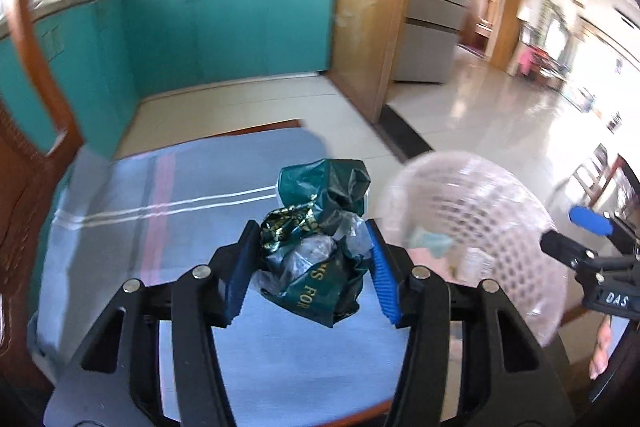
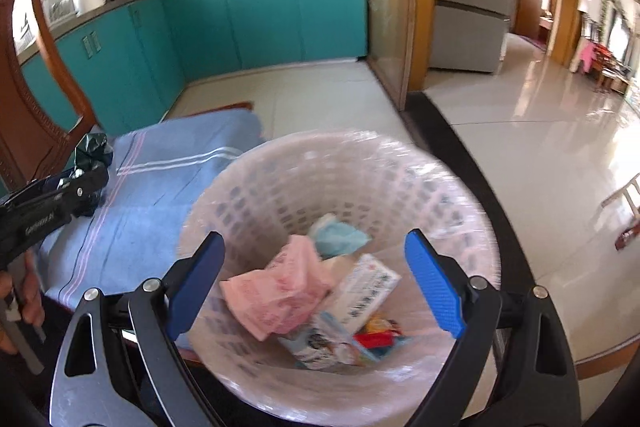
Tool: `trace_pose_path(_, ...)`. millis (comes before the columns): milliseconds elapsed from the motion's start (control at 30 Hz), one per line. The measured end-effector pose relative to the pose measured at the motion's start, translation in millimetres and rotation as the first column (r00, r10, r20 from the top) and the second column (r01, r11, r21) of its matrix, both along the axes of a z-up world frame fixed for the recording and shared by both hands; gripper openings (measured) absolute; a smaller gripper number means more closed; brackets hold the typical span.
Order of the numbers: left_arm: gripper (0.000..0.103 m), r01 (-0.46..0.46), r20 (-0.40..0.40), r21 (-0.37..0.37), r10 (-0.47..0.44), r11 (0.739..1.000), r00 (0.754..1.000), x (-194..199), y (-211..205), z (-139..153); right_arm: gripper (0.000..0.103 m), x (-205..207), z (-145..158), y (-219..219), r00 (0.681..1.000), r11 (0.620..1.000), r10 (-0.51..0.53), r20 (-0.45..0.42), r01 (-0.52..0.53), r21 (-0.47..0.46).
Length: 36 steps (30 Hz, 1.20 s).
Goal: Collect trash
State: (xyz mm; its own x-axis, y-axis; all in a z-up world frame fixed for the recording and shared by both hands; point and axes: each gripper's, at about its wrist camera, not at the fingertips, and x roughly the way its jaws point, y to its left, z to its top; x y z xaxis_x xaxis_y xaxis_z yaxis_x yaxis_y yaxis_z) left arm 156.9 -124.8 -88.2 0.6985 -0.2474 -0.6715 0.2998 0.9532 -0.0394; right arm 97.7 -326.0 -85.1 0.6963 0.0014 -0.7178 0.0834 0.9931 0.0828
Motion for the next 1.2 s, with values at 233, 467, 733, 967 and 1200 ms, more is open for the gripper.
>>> trace_pose_path(233,0.056,0.207,-0.038,-0.016,-0.208,0.978,0.977,-10.0,-71.3,-10.8,0.09,-34.7,2.7,-38.3,0.994,0.994,-0.104,0.012,0.104,0.009)
trace_pose_path(467,0.084,0.224,0.017,0.014,-0.224,0.975,0.974,-20.5,-92.6,-5.7,0.09,-61.0,2.1,-48.8,0.989,0.989,-0.15,0.009,0.15,0.012)
trace_pose_path(733,0.1,-0.003,0.165,0.116,-0.017,0.993,0.986,-80.9,-24.2,24.3,0.097,-83.9,31.4,-6.8,0.983,0.996,-0.082,0.165,0.085,-0.015)
trace_pose_path(967,0.1,-0.176,0.291,0.091,0.143,0.98,0.946,-139.2,39.5,48.8,0.1,-103.7,53.3,49.8,0.959,0.993,0.011,0.282,0.023,-0.118)
trace_pose_path(1200,0.1,-0.252,0.335,0.03,0.228,0.967,0.914,-179.1,76.3,67.1,0.1,-121.9,66.4,79.5,0.944,0.988,0.062,0.324,-0.013,-0.151)
